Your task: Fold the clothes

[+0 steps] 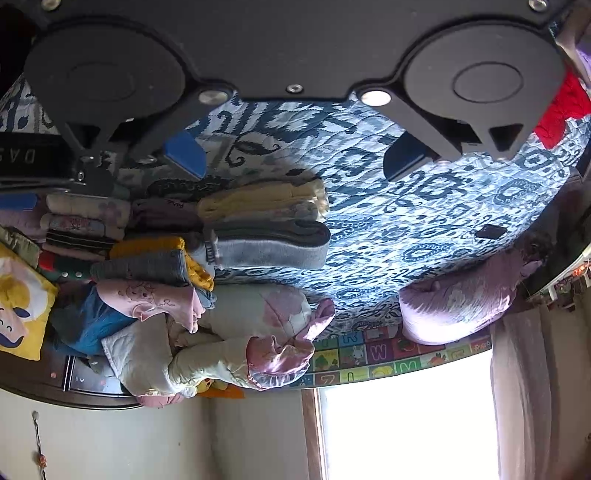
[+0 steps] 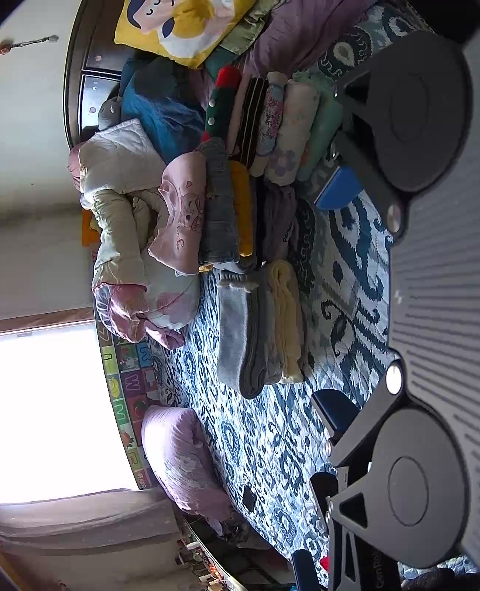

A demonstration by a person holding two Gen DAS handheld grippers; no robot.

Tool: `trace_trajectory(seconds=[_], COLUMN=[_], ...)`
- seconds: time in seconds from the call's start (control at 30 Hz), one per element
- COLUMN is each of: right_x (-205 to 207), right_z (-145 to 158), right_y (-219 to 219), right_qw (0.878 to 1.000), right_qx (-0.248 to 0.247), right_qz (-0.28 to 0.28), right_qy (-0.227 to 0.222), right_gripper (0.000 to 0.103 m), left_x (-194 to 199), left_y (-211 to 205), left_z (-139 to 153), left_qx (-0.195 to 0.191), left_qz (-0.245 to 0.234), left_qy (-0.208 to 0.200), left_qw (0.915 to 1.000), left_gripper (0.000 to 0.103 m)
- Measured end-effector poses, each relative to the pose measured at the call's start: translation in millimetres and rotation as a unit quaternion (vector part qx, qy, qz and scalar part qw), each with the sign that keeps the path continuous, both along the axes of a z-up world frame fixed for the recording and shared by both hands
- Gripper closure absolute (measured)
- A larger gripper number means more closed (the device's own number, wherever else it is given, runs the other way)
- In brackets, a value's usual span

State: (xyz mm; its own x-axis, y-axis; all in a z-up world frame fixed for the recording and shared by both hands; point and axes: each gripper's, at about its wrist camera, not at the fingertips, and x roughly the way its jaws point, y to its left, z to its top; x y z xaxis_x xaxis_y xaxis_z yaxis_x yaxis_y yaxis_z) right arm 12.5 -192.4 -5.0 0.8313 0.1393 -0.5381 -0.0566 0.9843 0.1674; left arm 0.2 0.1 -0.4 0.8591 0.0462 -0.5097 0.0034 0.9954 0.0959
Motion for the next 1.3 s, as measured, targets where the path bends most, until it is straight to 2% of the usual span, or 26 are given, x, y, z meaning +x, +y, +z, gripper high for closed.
trace_trajectory(seconds=[1.3], right_x=[0.1], right_z=[-2.1], right_y=[1.1], right_qw=[1.0], right_qx=[-0.008], right_qz=[-0.003], right_qy=[0.004], right_gripper=[0.0], left_x=[2.7], left_y=[0.9], left_z=[-4.3], left_qx=[-0.011], left_qz=[-0.003], left_qy=[0.011], left_qw=[0.9999], left_gripper=[0.0])
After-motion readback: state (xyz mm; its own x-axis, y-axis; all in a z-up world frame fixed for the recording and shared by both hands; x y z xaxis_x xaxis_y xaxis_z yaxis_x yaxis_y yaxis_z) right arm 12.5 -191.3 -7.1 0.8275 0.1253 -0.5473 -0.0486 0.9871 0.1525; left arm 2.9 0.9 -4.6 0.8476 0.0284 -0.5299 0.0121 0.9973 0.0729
